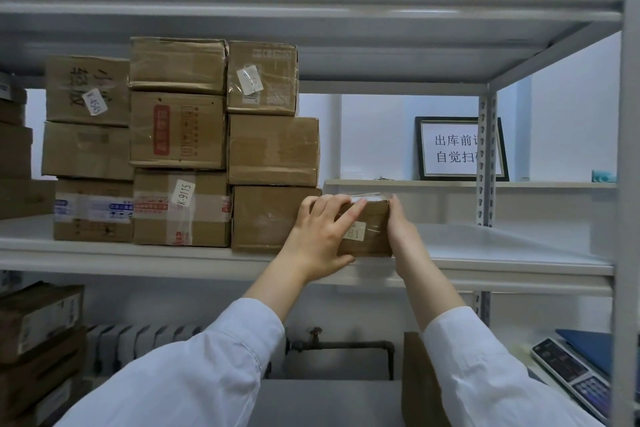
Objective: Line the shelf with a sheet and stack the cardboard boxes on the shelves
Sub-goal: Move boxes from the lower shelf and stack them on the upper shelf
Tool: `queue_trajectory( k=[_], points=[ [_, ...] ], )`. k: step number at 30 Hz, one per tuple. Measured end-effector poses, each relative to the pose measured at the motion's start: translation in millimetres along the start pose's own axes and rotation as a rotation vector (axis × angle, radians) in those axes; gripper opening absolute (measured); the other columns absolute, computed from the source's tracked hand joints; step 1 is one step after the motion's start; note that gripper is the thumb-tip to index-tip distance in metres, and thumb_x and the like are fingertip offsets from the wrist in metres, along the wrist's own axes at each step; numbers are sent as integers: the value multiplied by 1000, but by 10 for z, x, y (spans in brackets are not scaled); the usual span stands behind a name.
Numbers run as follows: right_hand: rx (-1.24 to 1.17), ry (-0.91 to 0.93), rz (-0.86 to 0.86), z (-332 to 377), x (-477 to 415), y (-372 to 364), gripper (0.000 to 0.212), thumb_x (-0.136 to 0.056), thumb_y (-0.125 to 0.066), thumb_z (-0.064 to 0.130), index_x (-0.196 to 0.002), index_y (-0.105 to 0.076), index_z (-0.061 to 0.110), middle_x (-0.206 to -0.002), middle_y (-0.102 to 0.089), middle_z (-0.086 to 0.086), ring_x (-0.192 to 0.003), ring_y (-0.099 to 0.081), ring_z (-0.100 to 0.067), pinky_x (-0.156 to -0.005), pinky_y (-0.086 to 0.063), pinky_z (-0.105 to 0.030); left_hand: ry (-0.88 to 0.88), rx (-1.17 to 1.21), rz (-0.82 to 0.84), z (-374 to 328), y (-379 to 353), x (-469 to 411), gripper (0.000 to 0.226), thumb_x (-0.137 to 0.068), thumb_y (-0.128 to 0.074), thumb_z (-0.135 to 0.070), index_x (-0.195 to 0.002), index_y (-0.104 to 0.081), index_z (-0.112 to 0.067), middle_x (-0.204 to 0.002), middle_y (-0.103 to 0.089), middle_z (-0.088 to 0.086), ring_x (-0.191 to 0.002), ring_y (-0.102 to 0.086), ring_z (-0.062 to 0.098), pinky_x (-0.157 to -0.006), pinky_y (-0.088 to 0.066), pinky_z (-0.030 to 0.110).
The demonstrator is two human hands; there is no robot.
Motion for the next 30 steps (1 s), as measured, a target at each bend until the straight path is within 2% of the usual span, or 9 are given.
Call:
queue_trajectory(
  k=[3, 6, 11, 13, 16, 19, 24, 27, 30],
  points=[
    [50, 176, -173, 65, 31, 124, 57, -99, -24, 46, -112, -64, 9, -121, -62, -15, -117, -52, -33, -104, -37, -44, 27, -18, 21, -12, -23, -7, 102, -46, -82, -47, -136, -41, -19, -118, -54, 5, -111, -38, 19, -89, -22, 35],
    [-194, 275, -73, 40, 75, 55, 36, -100, -36, 29, -83, -65, 16, -96, -66, -9, -94, -58, -26, -86, -45, -38, 79, -16, 71, -13, -61, -28, 100, -48, -83, -45, -137, -45, -19, -122, -55, 6, -115, -35, 20, -91, -20, 37],
    [-285, 280, 15, -123, 52, 52, 20, -96, -48, 14, -92, -67, 10, -92, -66, -9, -90, -59, -24, -82, -48, -39, 145, 8, 229, -34, -209, 78, 90, -86, -60, -37, -151, 0, -22, -158, -9, 3, -146, -2, 18, -113, 11, 42],
    [-341, 273, 19, -177, 92, 90, 19, -94, -49, 8, -87, -66, 10, -82, -63, -5, -80, -56, -18, -72, -45, -28, 169, -20, 251, -55, -218, 101, 91, -88, -55, -42, -150, 9, -22, -159, 5, 0, -146, 9, 18, -112, 16, 42],
    [-370, 237, -58, -274, 165, 222, 14, -94, -50, 7, -101, -62, 9, -80, -59, -1, -71, -51, -11, -70, -41, -23, 186, 17, 210, -67, -212, 111, 102, -83, -58, -51, -147, 15, -21, -159, 11, 2, -143, 22, 20, -108, 26, 43],
    [-332, 190, -74, -384, 291, 345, 14, -96, -49, 11, -100, -61, 9, -79, -59, -2, -69, -51, -11, -65, -40, -23, 187, 82, 16, -109, -170, 183, 102, -72, -65, -51, -150, -6, -21, -157, -12, 10, -144, 5, 26, -111, 17, 46],
    [-232, 125, -60, -594, 483, 469, 25, -97, -46, 14, -110, -63, 2, -87, -63, -6, -69, -54, -13, -63, -39, -24, 293, 279, -284, -310, -55, 403, 59, -74, -50, -41, -128, -44, -18, -134, -49, 14, -130, -30, 28, -108, -18, 45],
    [-196, 86, -52, -738, 566, 515, 26, -97, -45, 15, -112, -63, 2, -81, -62, -2, -68, -53, -12, -63, -39, -24, 424, 451, -318, -401, -110, 577, 44, -75, -51, -35, -113, -60, -14, -117, -59, 10, -116, -39, 21, -95, -33, 39],
    [-198, 52, -35, -862, 581, 548, 27, -97, -46, 13, -114, -62, -1, -78, -61, -2, -64, -51, -12, -61, -37, -24, 604, 577, -304, -436, -216, 723, 39, -75, -50, -34, -104, -66, -13, -105, -61, 6, -105, -47, 22, -88, -30, 30]
  ],
)
Point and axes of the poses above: each hand's wrist, its own x-axis away from the middle knuckle, its own y-axis out of the back of the hand, z = x × y, the point moved 8 cm from there along -x, towards the middle knuckle
